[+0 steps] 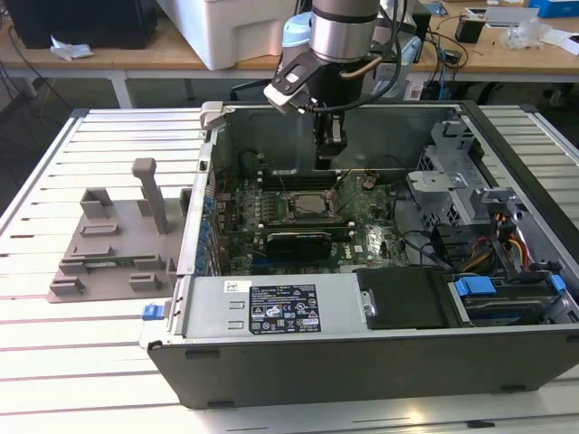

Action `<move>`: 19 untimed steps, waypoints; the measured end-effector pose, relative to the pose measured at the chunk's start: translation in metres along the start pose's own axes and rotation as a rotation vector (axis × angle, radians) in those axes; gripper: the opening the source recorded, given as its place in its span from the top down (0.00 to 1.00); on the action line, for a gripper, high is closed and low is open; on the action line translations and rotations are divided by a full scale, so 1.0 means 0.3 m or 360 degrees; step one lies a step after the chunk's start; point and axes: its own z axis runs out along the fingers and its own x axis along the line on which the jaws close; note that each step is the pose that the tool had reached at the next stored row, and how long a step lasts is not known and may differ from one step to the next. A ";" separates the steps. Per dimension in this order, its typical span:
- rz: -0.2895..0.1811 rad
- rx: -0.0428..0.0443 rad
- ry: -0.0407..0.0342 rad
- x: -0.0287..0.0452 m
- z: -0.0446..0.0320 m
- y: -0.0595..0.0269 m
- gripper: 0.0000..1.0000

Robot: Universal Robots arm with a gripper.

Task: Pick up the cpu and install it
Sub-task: 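Place the cpu into insertion slot, then close the cpu cover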

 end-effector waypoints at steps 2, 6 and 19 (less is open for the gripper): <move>0.0000 0.0000 0.0000 0.000 -0.015 0.000 0.89; 0.0000 0.0000 0.0001 0.000 -0.027 -0.001 0.89; 0.0000 0.0000 0.0000 -0.001 -0.028 0.022 0.89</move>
